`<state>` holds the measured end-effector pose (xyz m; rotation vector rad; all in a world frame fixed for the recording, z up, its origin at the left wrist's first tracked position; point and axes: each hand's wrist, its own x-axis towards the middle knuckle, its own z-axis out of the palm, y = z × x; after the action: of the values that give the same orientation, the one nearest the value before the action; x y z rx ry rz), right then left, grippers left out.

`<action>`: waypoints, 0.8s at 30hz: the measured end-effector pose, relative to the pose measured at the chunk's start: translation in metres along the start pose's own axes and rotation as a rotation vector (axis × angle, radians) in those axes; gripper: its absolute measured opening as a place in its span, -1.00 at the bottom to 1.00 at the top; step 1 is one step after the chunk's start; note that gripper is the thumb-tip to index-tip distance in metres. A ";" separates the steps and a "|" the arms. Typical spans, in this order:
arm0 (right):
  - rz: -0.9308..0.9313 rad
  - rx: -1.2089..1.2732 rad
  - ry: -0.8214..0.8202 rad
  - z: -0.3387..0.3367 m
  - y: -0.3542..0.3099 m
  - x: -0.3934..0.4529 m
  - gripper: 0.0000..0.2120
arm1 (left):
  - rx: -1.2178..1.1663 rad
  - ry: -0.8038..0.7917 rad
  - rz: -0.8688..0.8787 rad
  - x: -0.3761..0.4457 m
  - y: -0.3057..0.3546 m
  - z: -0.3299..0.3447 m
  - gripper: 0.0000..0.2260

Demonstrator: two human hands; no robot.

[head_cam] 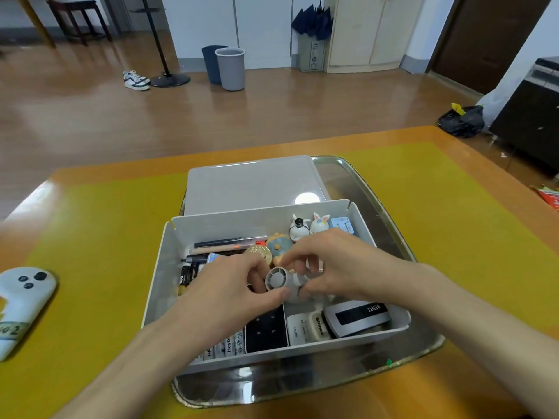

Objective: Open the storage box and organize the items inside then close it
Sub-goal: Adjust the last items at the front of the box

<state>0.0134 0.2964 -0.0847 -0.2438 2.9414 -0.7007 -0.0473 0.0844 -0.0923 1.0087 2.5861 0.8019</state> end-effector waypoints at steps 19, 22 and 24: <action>-0.015 -0.563 -0.123 -0.019 0.022 -0.030 -0.74 | 0.296 -0.121 0.154 0.007 0.007 0.023 -0.73; -0.025 -0.462 -0.093 -0.025 0.026 -0.032 -0.73 | 0.258 -0.130 0.168 0.009 0.005 0.023 -0.76; 0.029 -0.345 -0.044 -0.037 0.030 -0.035 -0.75 | 0.230 -0.111 0.146 0.010 0.003 0.021 -0.79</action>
<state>0.0391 0.3448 -0.0631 -0.2395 2.9985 -0.1764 -0.0439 0.1012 -0.1085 1.2806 2.5740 0.4708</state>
